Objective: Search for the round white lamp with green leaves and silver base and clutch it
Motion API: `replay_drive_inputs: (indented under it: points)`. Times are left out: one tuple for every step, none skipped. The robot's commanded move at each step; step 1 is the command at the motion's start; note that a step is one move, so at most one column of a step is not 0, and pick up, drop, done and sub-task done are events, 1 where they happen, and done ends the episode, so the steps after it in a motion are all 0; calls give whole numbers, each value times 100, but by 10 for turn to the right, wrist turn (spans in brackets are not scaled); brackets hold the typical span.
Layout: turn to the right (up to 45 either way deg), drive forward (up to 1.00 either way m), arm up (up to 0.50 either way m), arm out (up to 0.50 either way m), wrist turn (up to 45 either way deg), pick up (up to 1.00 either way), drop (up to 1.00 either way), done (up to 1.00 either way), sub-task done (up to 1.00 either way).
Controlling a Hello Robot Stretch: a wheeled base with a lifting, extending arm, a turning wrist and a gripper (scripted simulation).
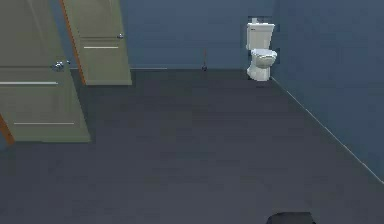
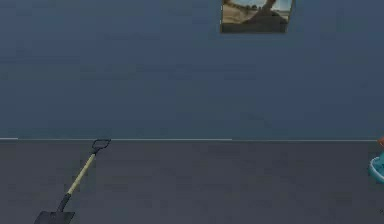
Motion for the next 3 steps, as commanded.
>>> replay_drive_inputs:
  points:
    - [-120, 0, 0, 0, 0, 0, 0, 0, 0]
    - [0, 100, 0, 0, 0, 0, 0, 0, 0]
    - [-30, 0, 0, 0, 0, 0, 0, 0, 0]
